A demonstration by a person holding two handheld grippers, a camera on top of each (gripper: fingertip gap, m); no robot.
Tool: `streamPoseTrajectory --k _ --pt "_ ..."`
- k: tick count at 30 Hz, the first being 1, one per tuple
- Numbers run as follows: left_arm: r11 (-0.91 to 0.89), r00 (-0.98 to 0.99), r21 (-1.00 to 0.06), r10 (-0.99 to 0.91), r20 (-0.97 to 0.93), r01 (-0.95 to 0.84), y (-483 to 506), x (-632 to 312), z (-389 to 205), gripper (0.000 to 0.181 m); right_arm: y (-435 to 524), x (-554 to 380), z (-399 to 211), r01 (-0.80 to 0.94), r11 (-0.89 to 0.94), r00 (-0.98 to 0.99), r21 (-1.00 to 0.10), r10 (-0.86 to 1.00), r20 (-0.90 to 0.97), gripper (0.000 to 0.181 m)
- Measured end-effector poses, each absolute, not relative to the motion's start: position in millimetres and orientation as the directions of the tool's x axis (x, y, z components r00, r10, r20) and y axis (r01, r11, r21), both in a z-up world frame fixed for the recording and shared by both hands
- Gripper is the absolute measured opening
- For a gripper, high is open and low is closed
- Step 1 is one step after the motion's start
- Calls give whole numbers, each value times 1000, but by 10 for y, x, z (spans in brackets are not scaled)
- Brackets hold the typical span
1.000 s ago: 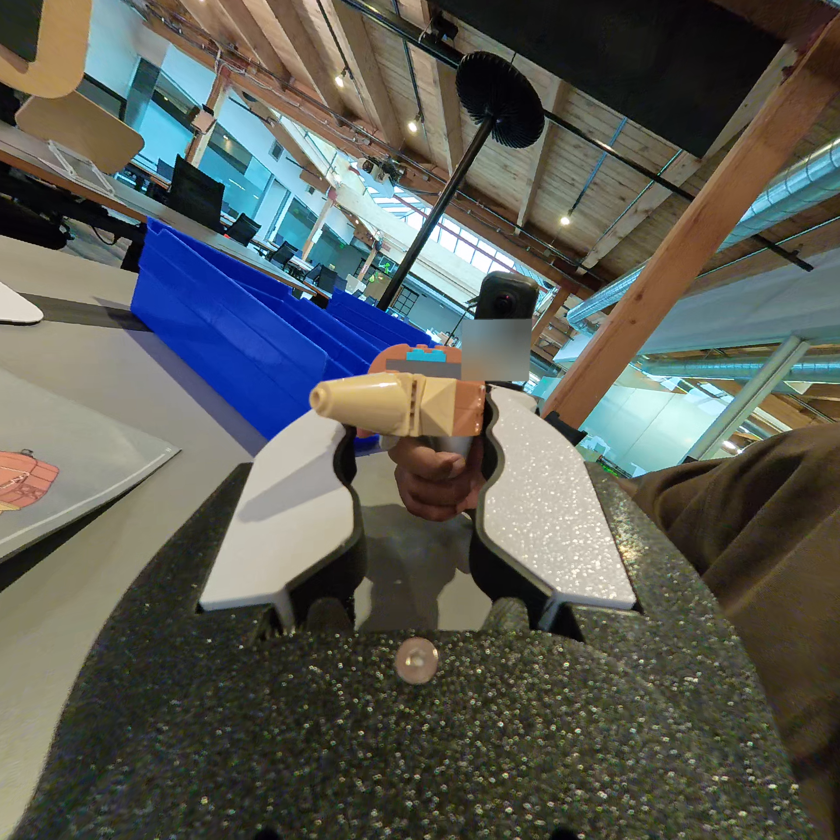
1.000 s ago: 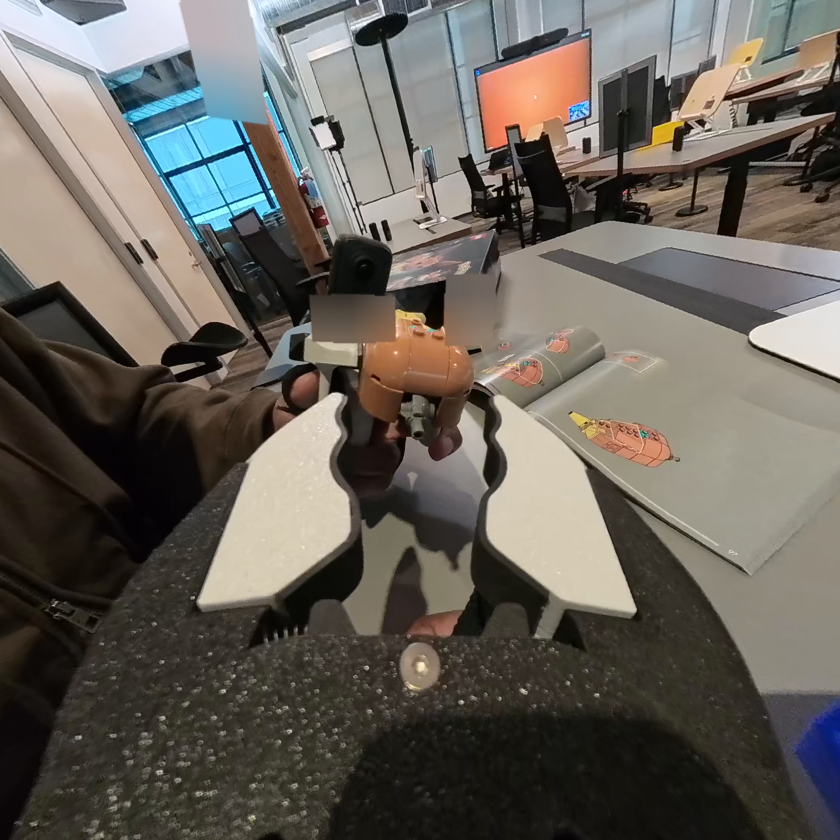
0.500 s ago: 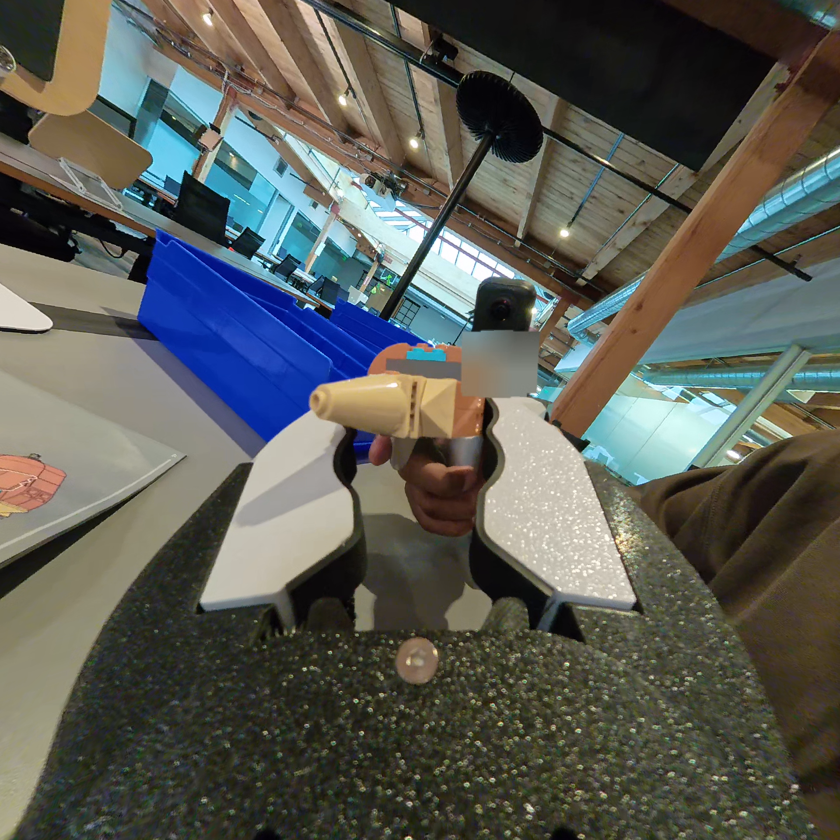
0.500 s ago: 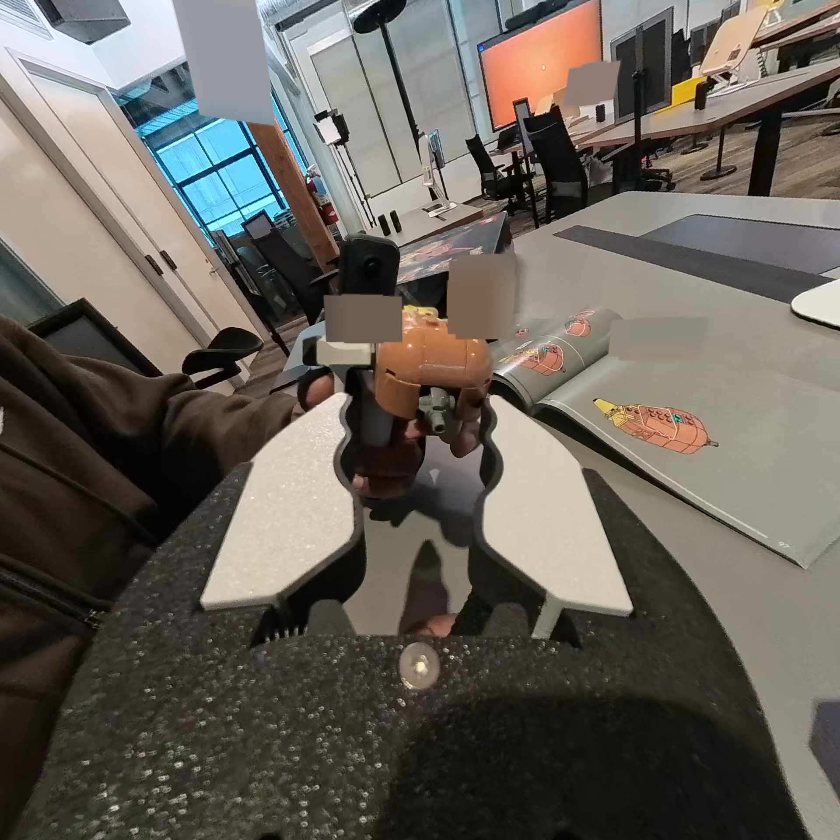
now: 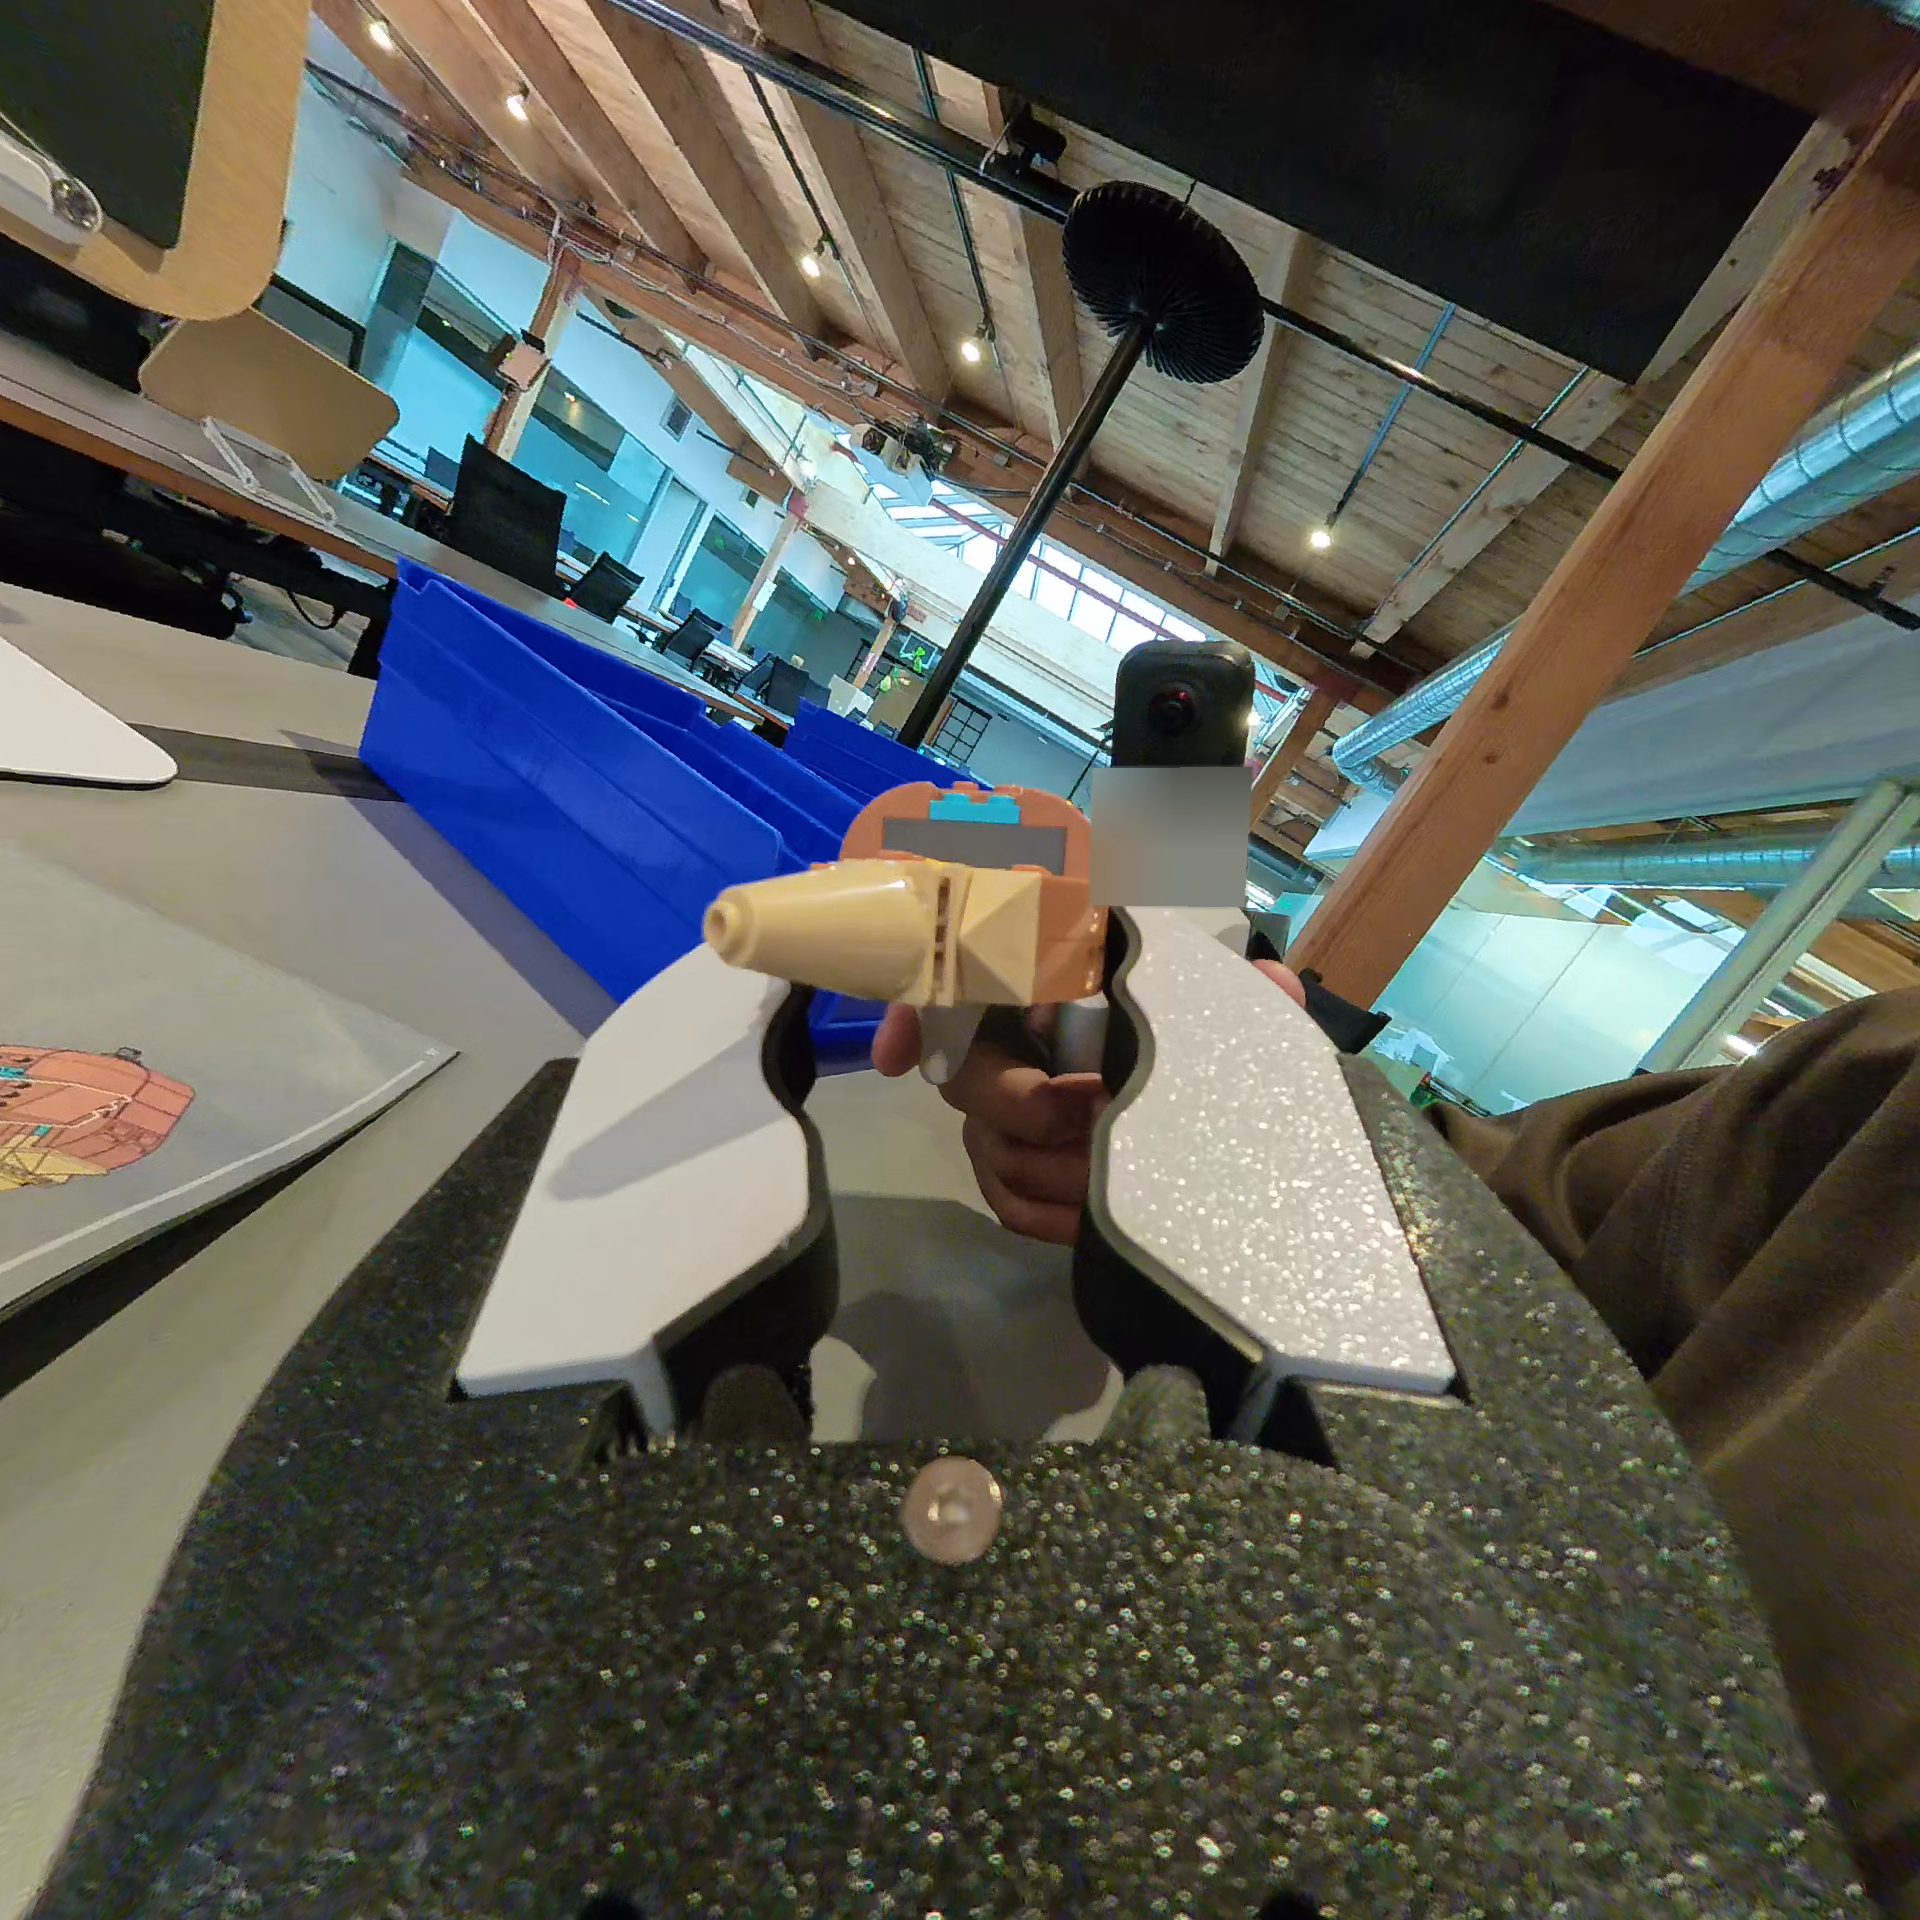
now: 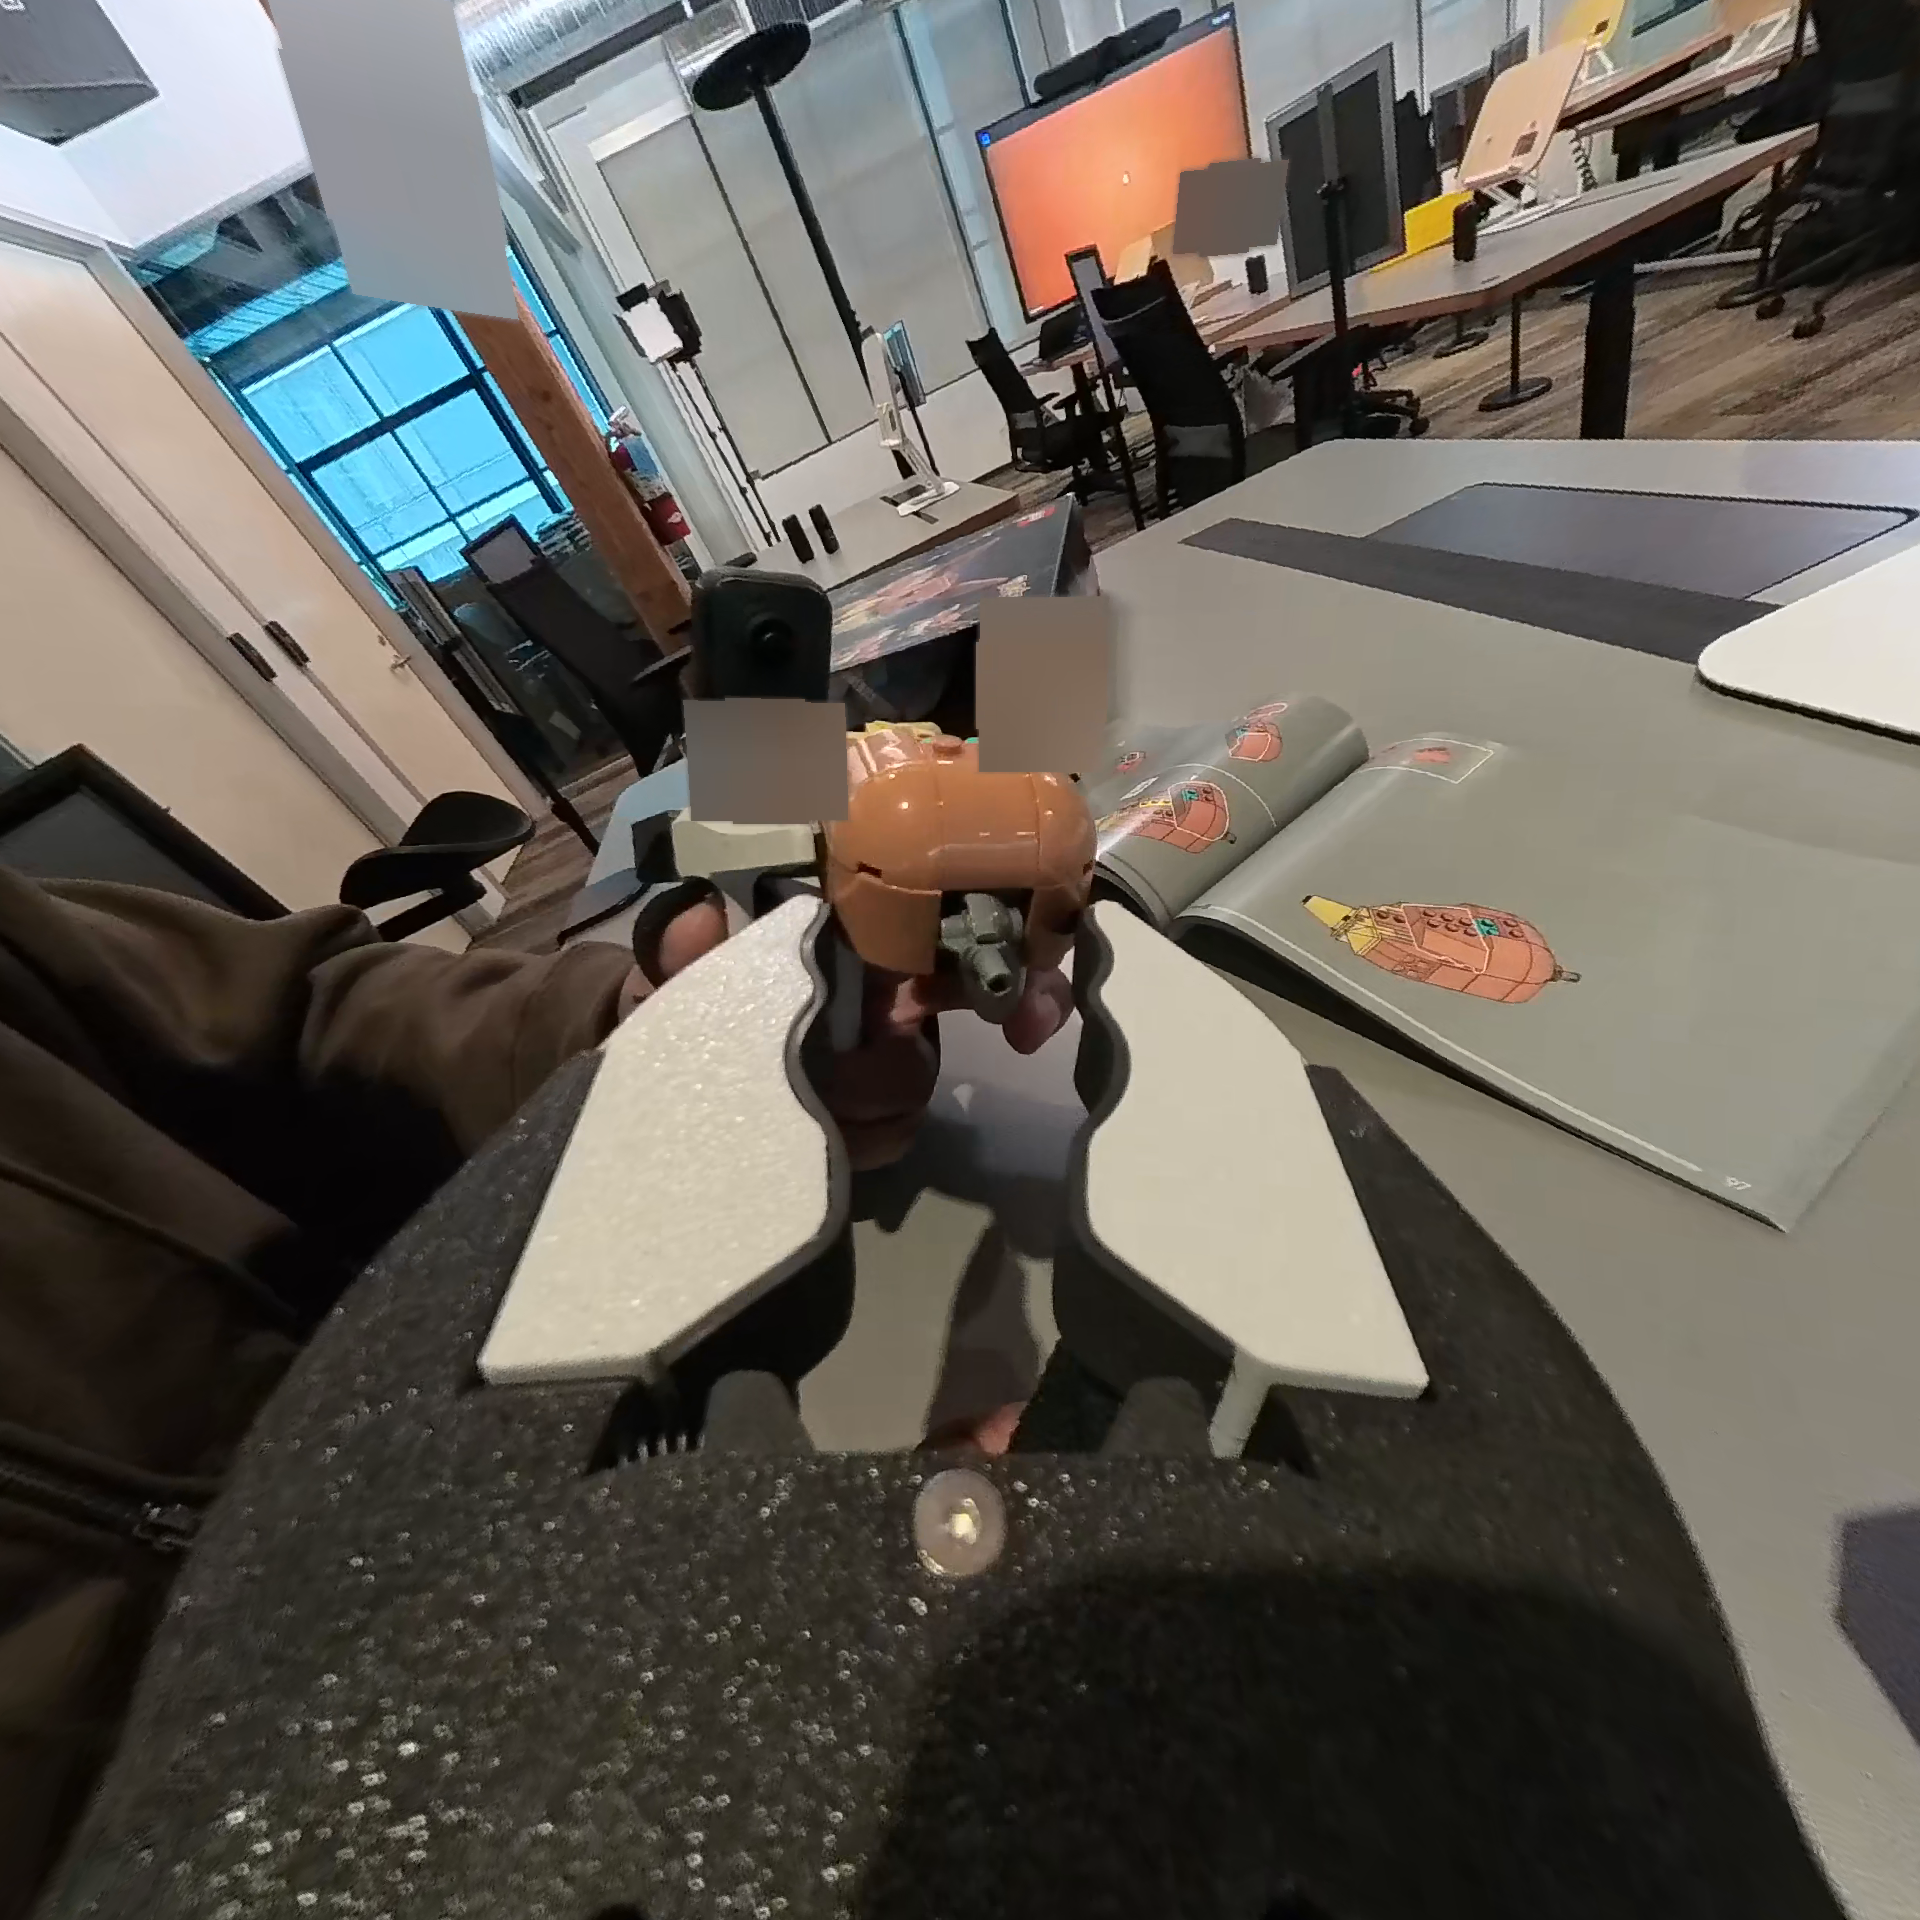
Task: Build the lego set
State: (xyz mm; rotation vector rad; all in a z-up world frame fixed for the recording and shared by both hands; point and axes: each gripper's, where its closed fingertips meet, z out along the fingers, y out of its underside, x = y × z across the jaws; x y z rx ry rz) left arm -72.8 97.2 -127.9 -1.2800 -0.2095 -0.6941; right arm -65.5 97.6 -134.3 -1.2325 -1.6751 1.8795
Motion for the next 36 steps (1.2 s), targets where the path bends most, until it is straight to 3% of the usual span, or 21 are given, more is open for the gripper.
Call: streamPoseTrajectory --k 10,13,24,36 --pt "133 801 -824 -362 477 550 954 -712 -1247 54 957 -628 -1329 282 -234 -607 -930 707 -362 44" --pt "161 805 -825 -384 453 542 918 -691 -1177 54 972 -579 -1274 286 -255 -642 -924 664 -382 59" --pt "111 822 -870 -401 403 481 945 -568 -1224 54 990 -539 -1189 273 -268 -657 -924 650 -383 46" --pt "89 817 -870 -401 414 484 949 -573 -1255 54 989 -545 -1215 274 -263 -651 -925 658 -380 45"
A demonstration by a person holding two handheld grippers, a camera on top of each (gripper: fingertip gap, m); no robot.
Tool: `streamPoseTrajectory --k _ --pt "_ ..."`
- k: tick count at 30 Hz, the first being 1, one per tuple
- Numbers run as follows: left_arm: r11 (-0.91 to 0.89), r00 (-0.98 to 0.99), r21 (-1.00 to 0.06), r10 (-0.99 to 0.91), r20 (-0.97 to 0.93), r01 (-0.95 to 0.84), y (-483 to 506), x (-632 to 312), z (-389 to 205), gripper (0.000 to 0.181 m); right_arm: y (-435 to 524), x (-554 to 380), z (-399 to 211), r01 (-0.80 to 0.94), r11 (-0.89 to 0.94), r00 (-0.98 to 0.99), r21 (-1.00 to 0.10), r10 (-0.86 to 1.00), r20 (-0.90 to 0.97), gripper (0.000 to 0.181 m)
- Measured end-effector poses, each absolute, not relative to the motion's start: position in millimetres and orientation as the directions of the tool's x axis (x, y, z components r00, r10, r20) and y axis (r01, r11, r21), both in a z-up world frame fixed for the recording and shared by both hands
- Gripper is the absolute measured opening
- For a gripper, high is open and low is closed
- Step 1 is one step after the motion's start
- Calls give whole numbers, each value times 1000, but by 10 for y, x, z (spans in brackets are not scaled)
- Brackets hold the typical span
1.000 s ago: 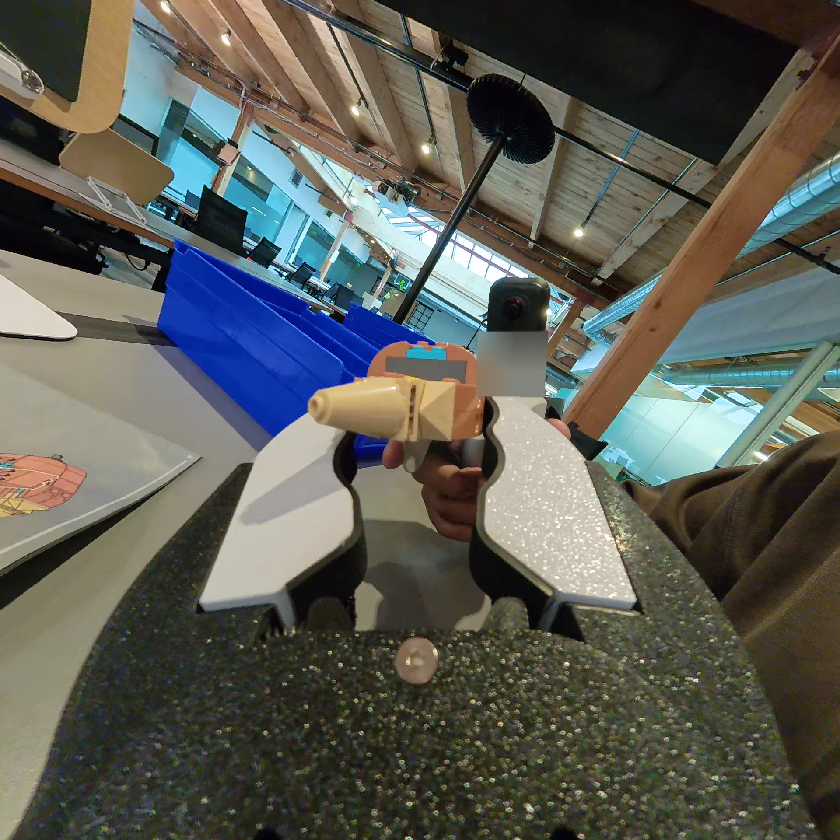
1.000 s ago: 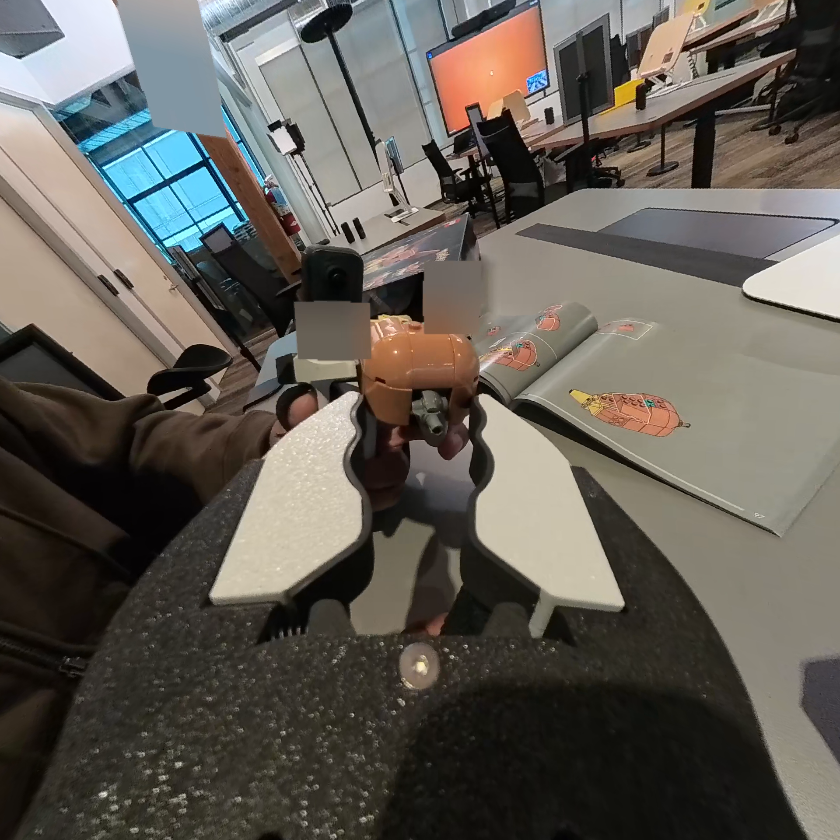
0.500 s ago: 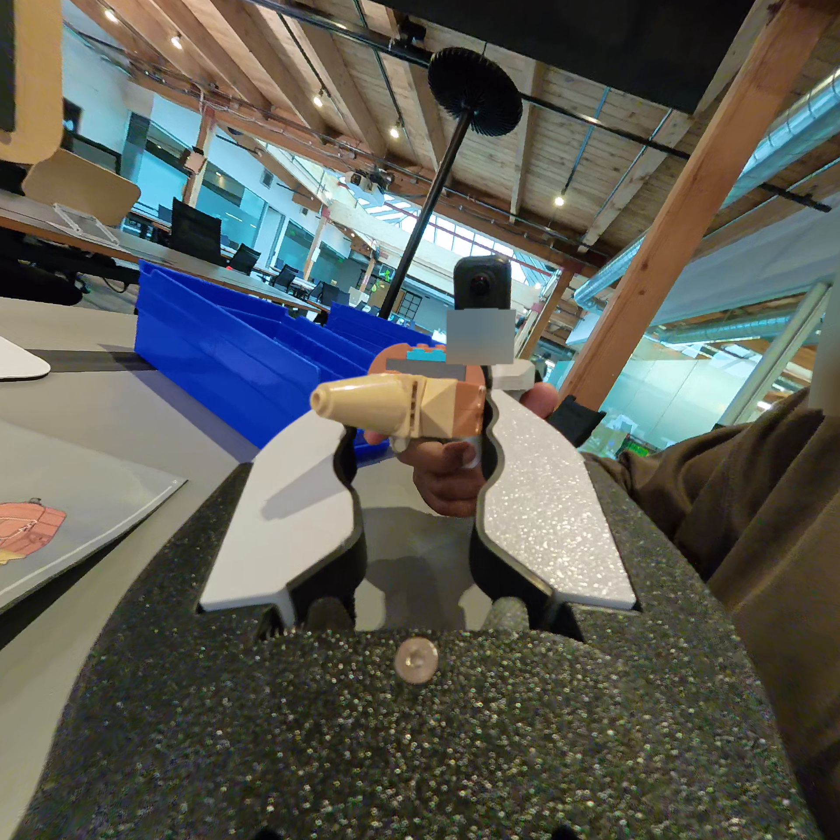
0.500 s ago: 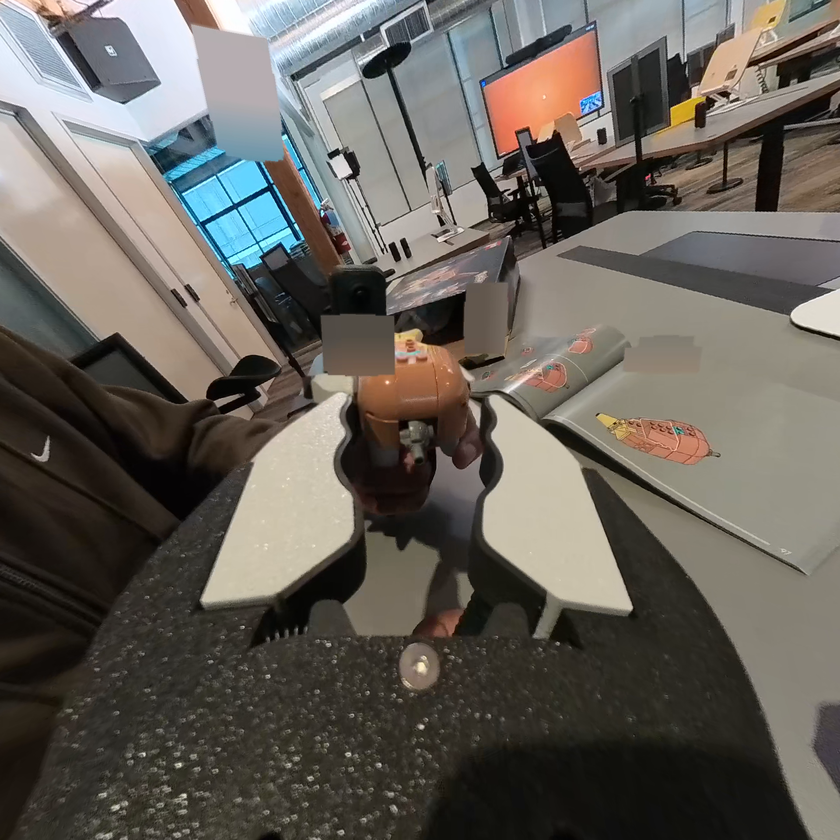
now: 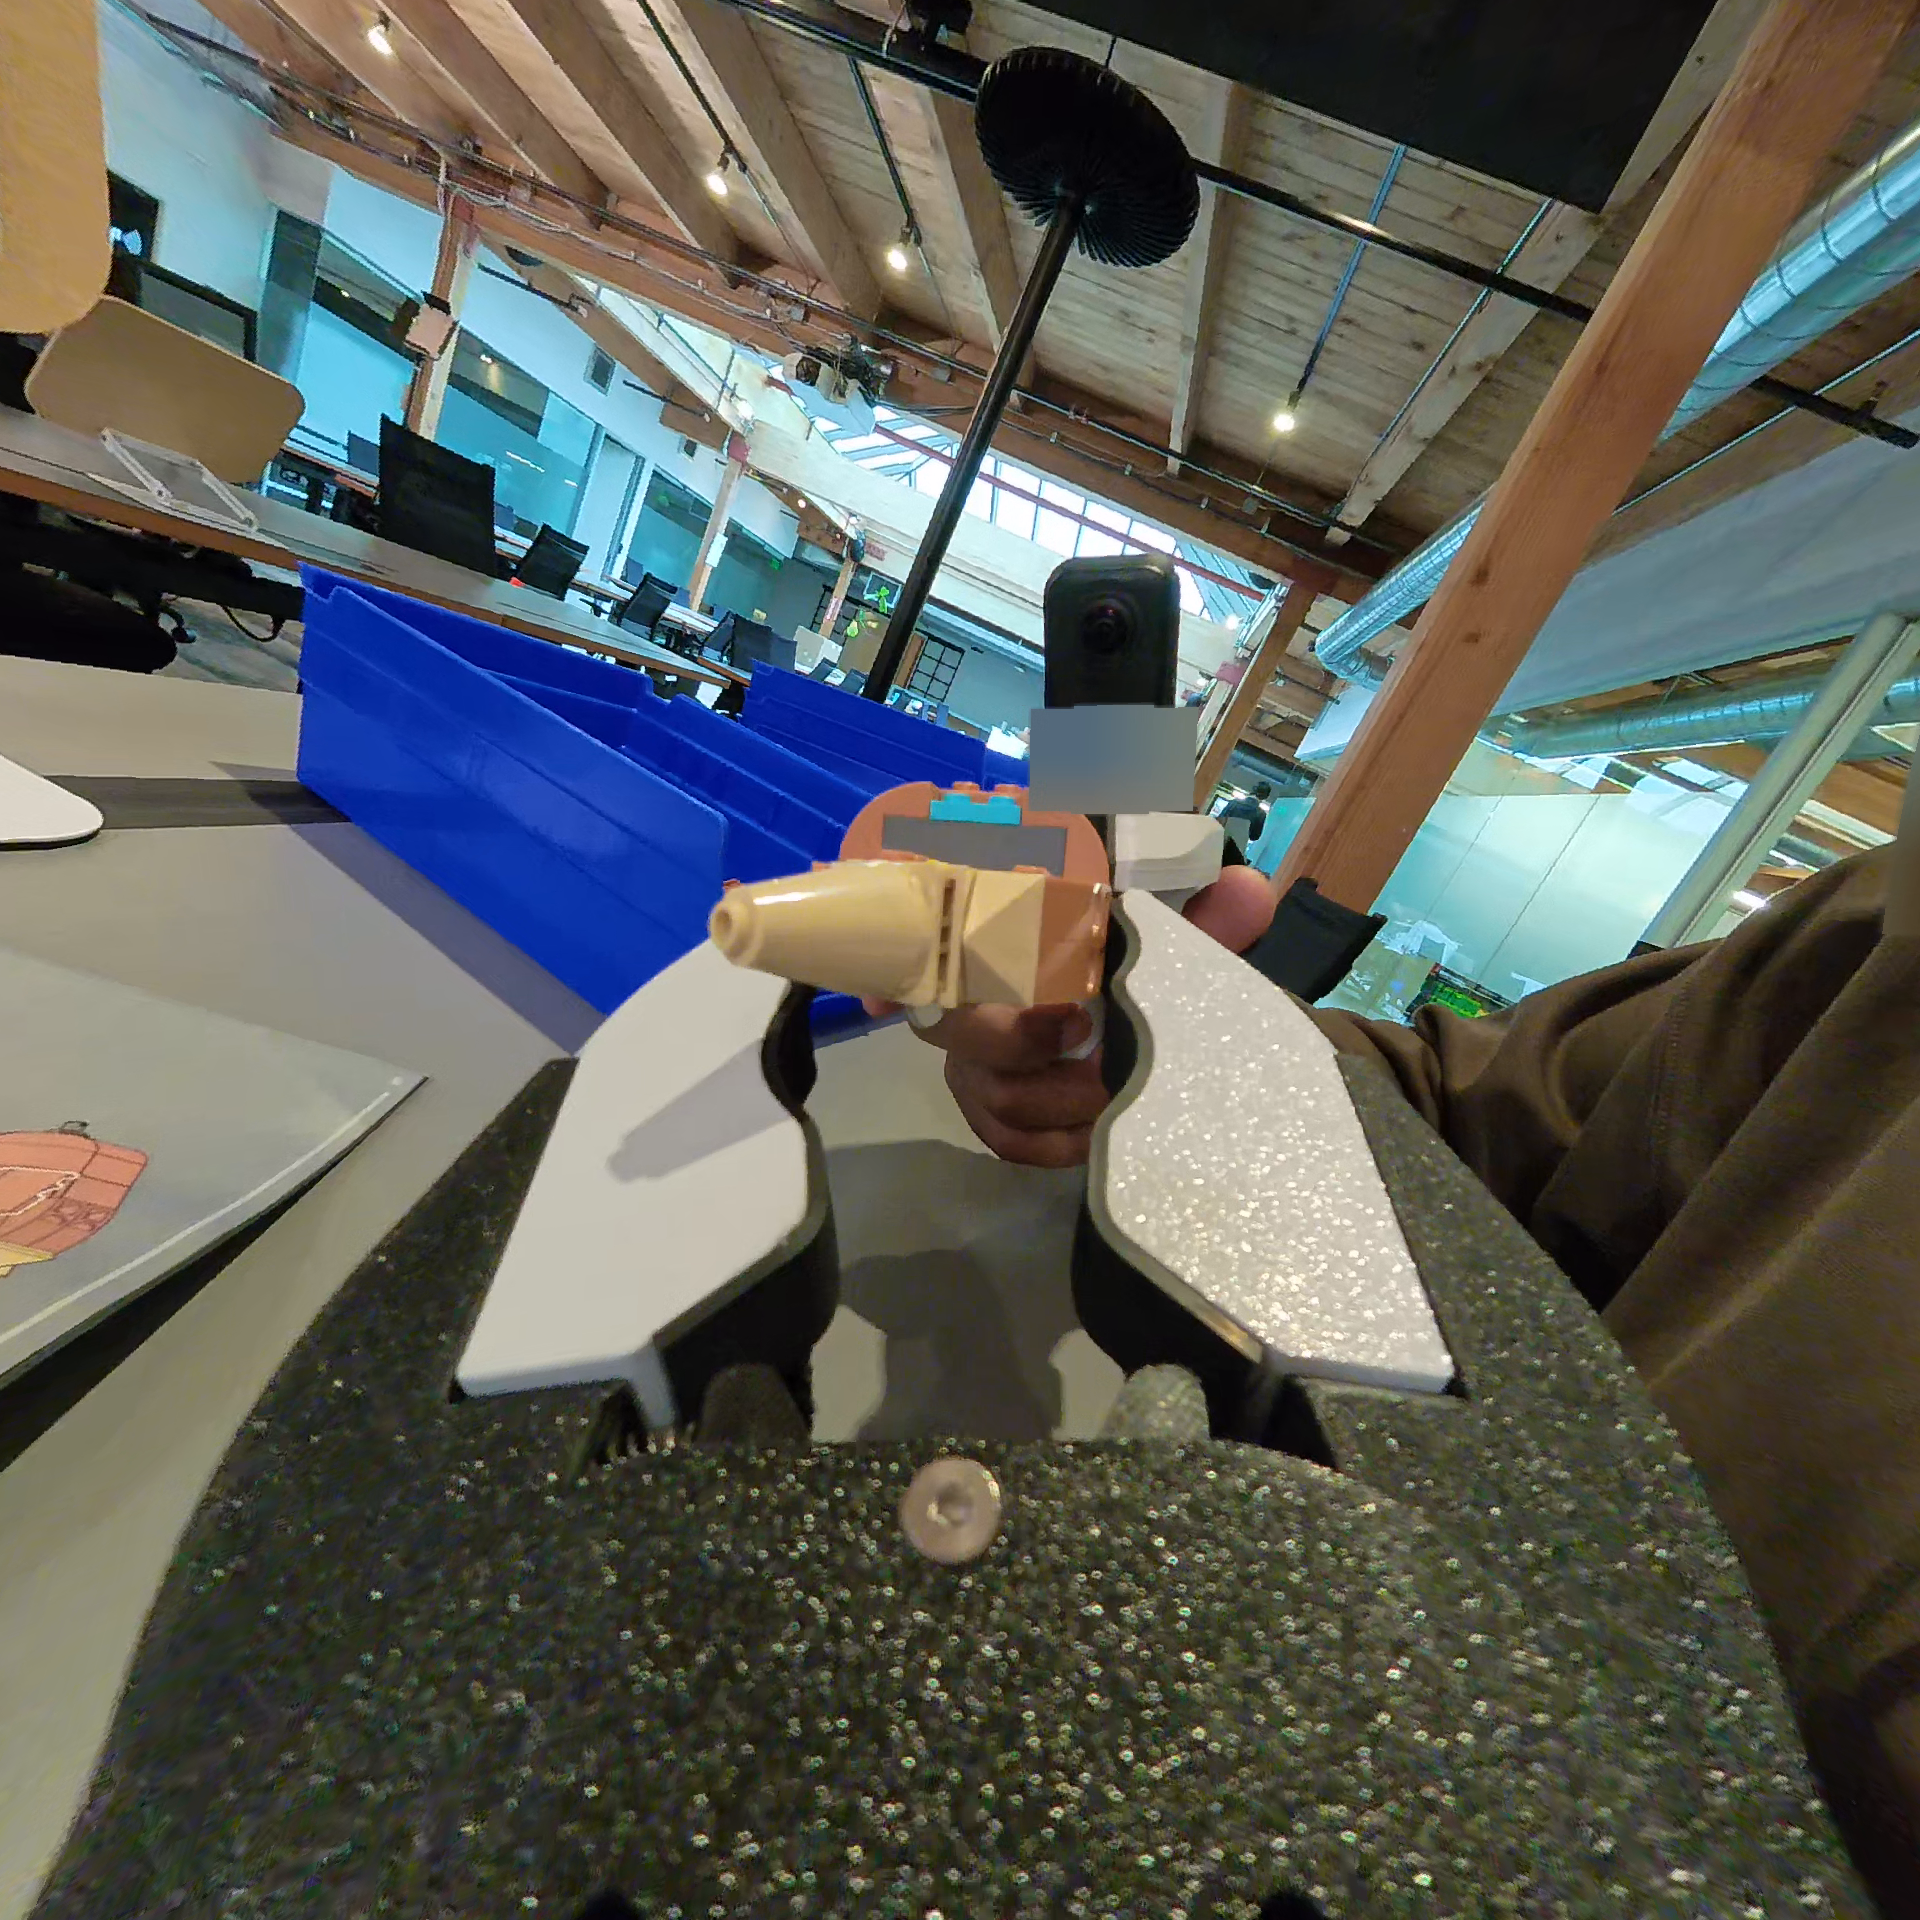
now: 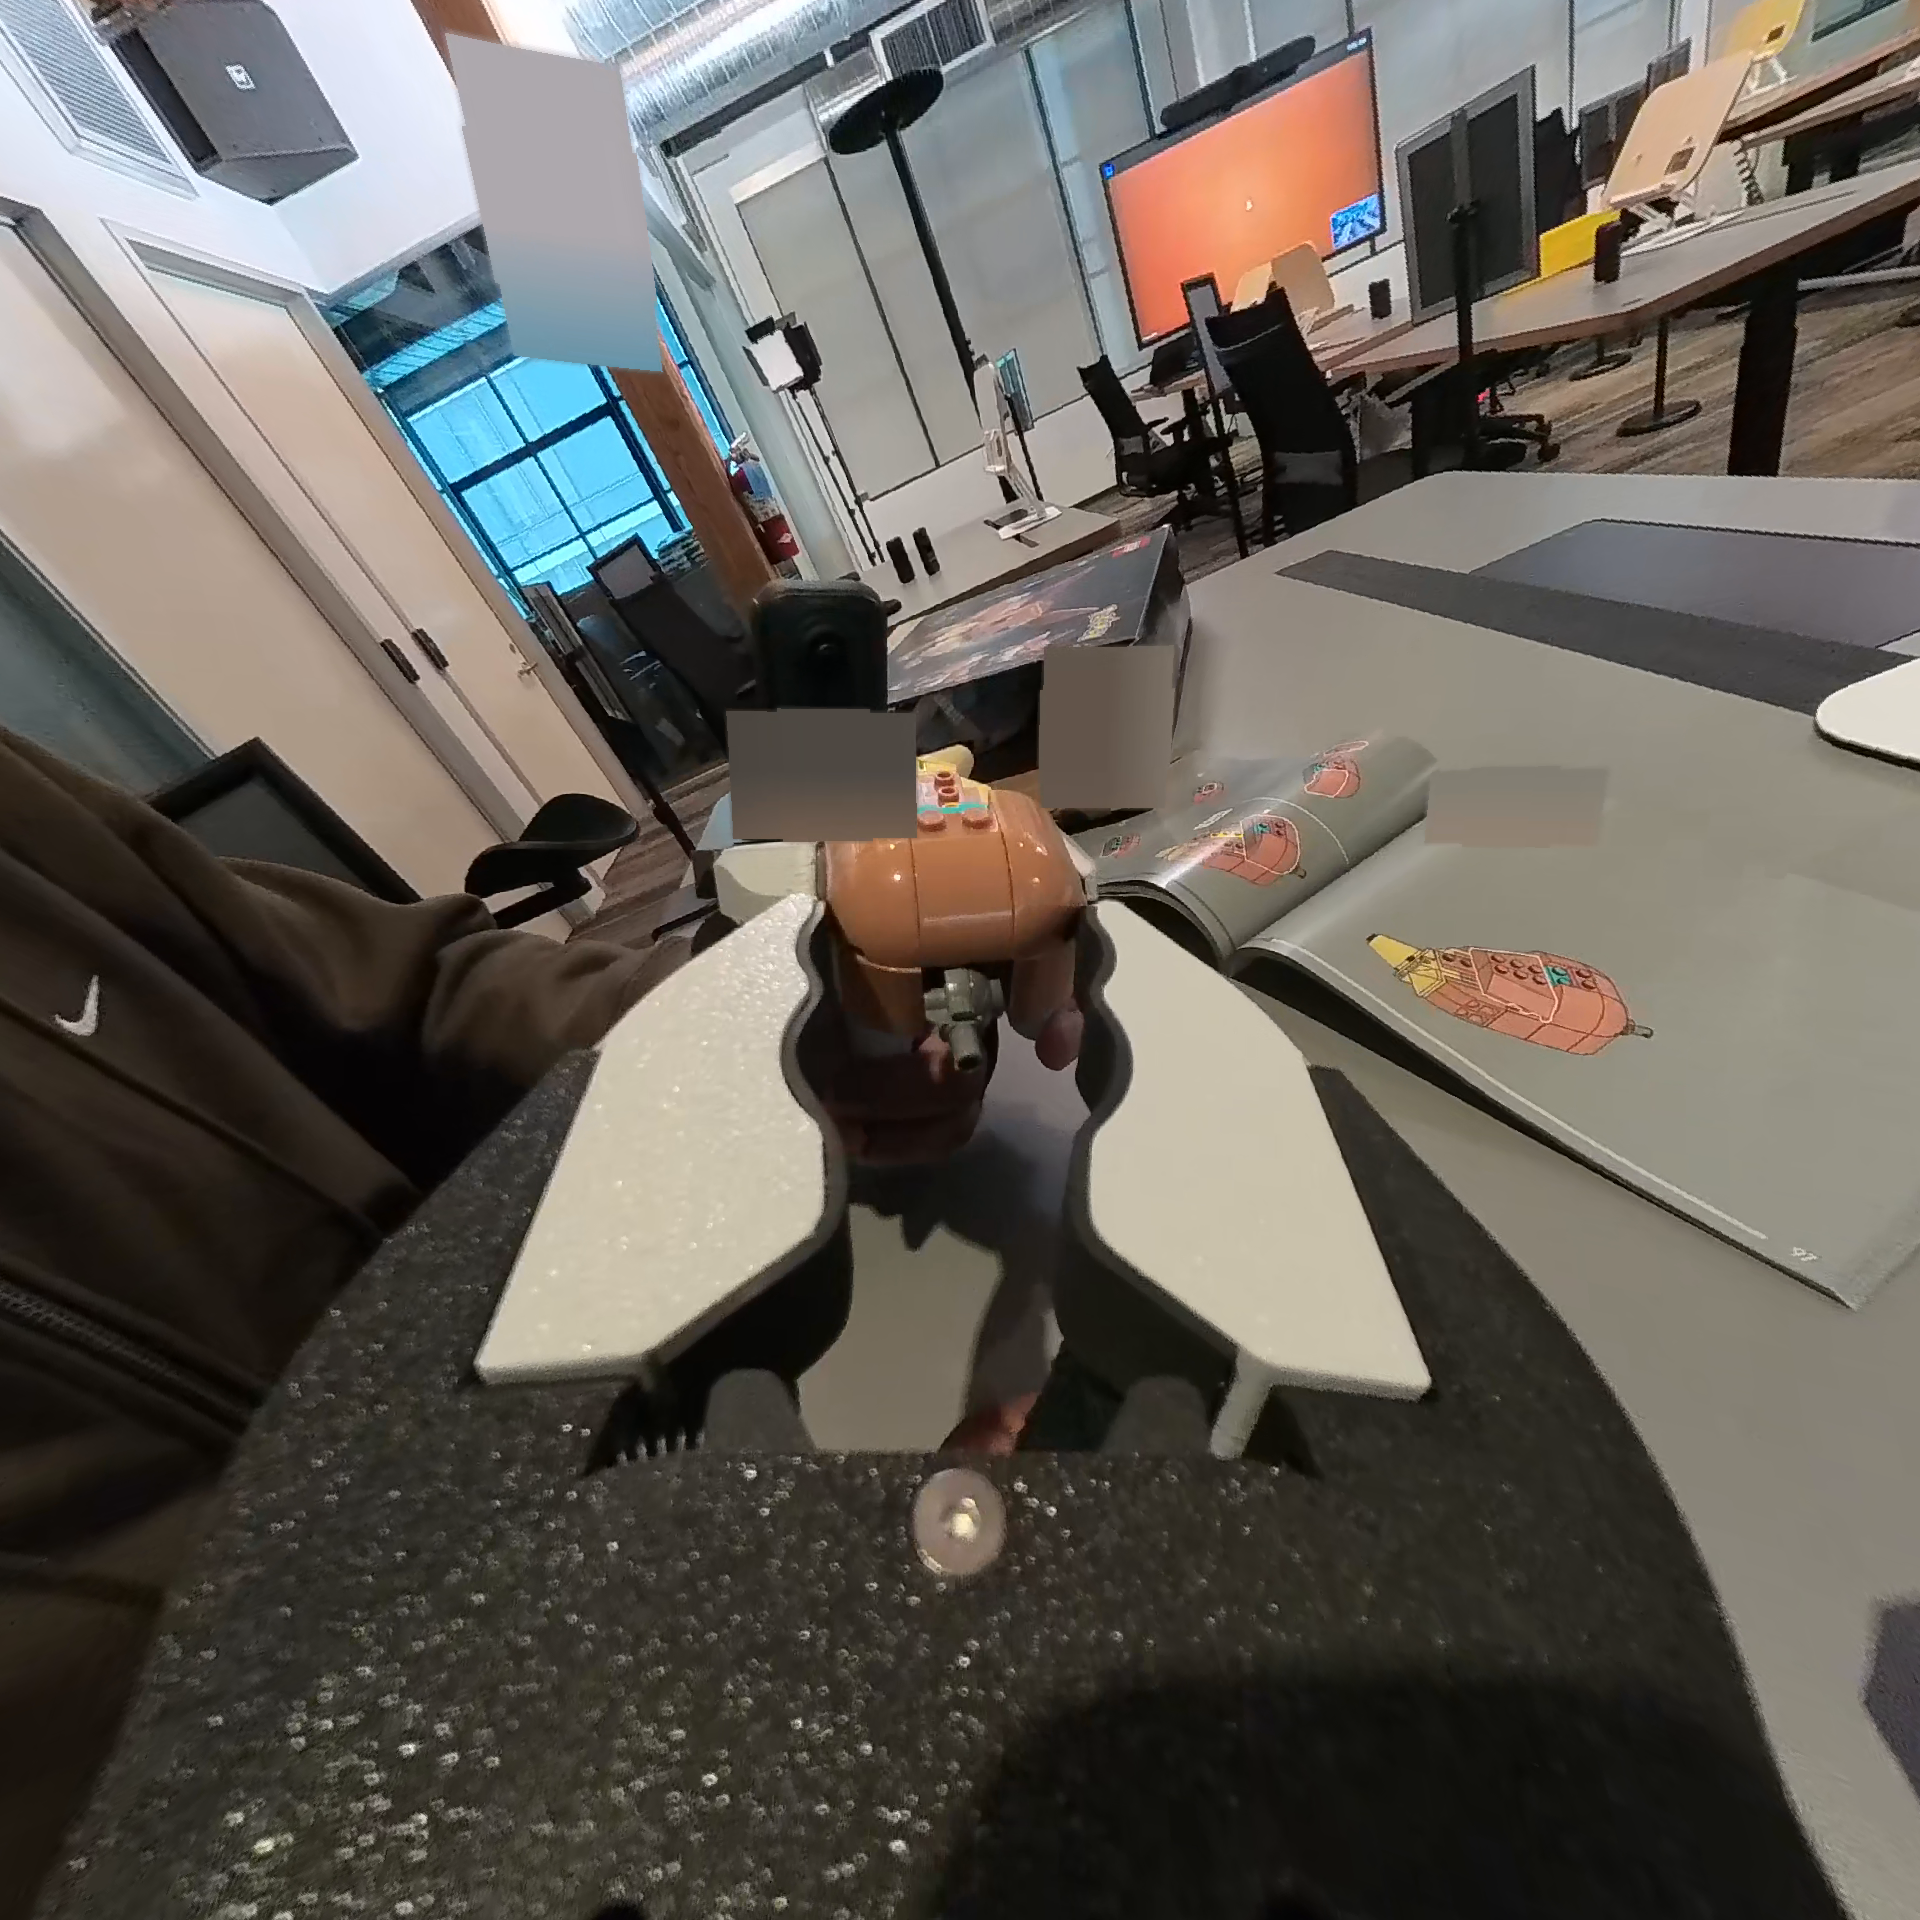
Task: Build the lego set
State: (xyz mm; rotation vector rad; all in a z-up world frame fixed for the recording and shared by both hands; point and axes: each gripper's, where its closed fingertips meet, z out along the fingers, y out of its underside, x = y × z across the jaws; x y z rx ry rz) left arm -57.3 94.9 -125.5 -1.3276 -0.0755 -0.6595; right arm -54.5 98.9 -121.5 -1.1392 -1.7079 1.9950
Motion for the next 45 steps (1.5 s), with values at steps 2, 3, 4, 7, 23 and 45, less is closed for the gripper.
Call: streamPoseTrajectory --k 2,3,4,7,23,45 --pt "87 818 -871 -401 414 483 949 -572 -1259 54 989 -542 -1221 276 -261 -652 -925 657 -380 45" --pt "85 818 -872 -401 412 482 949 -570 -1262 54 989 -541 -1224 277 -259 -652 -925 657 -379 45" --pt "84 818 -873 -401 413 481 949 -569 -1264 54 989 -540 -1227 277 -257 -653 -926 657 -377 45" --pt "81 817 -874 -403 412 480 950 -567 -1271 54 989 -538 -1234 276 -250 -655 -928 658 -372 45" --pt "109 778 -822 -412 474 559 949 -643 -1240 54 1004 -559 -1272 300 -279 -642 -912 648 -410 55" --pt "100 812 -851 -377 447 515 971 -627 -1291 54 904 -604 -1407 326 -266 -611 -907 674 -416 49"
